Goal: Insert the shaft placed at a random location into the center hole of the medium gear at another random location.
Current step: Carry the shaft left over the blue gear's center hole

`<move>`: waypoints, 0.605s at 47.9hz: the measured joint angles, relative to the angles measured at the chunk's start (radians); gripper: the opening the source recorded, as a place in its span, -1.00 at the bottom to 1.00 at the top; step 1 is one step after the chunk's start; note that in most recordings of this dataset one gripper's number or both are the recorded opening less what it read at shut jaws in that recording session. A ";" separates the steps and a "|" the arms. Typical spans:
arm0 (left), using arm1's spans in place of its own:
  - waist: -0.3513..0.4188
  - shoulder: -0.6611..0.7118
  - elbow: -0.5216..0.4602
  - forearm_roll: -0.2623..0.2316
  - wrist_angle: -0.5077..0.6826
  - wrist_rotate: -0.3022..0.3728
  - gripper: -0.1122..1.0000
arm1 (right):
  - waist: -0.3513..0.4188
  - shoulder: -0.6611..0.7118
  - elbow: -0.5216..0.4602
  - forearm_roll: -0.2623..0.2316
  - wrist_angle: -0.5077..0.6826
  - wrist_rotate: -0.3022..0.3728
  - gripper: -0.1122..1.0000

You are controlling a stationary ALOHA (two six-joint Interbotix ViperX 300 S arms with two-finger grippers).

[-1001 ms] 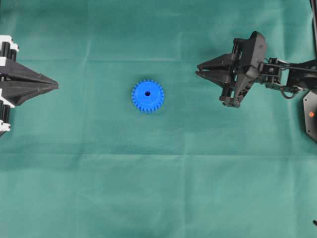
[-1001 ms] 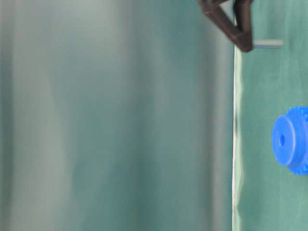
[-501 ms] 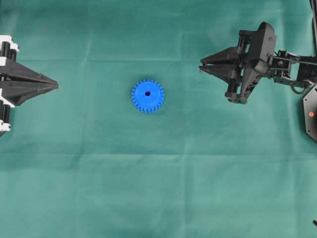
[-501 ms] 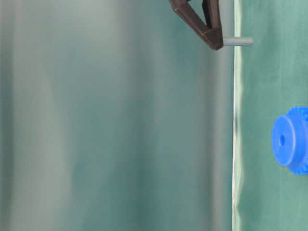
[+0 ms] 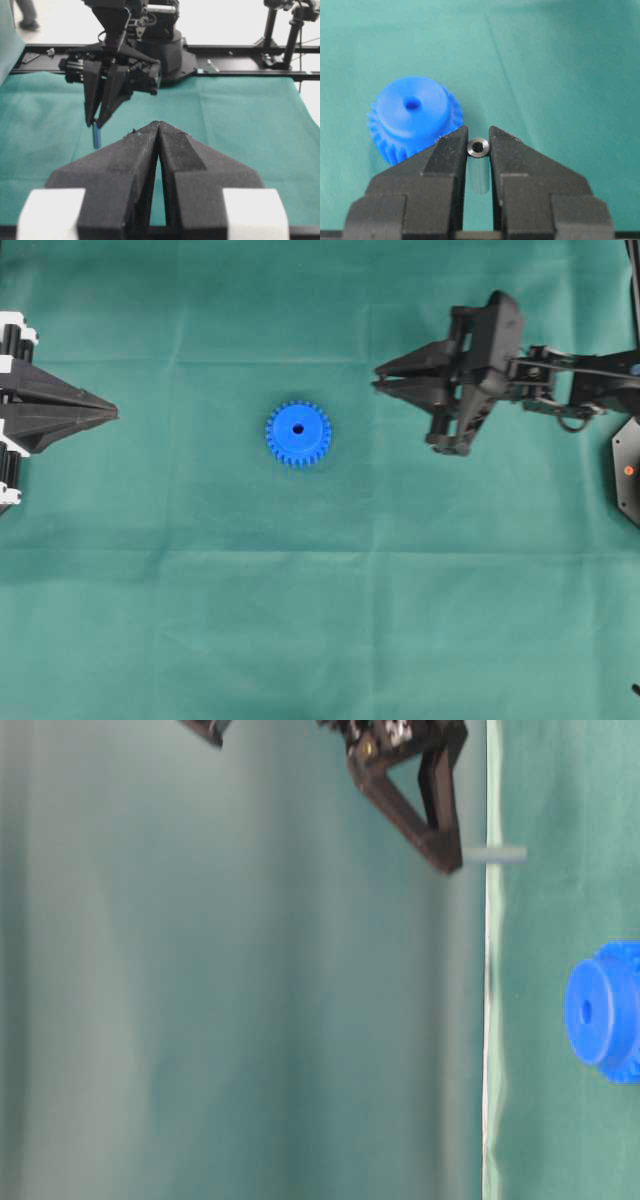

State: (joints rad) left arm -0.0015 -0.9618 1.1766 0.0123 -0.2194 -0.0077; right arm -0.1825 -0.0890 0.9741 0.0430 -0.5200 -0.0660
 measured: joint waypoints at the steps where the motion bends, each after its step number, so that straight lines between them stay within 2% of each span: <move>1: 0.000 0.000 0.000 -0.002 0.000 0.000 -0.80 | 0.005 0.006 -0.008 0.000 0.002 0.000 -0.56; 17: -0.002 0.000 0.000 0.000 0.000 0.000 -0.80 | 0.060 0.126 -0.179 0.002 0.049 0.002 -0.56; 29: -0.002 0.002 0.000 -0.002 0.000 0.000 -0.80 | 0.078 0.175 -0.253 0.000 0.060 0.000 -0.56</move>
State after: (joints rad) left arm -0.0031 -0.9603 1.1766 0.0107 -0.2194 -0.0077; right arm -0.1043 0.0859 0.7210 0.0430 -0.4602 -0.0660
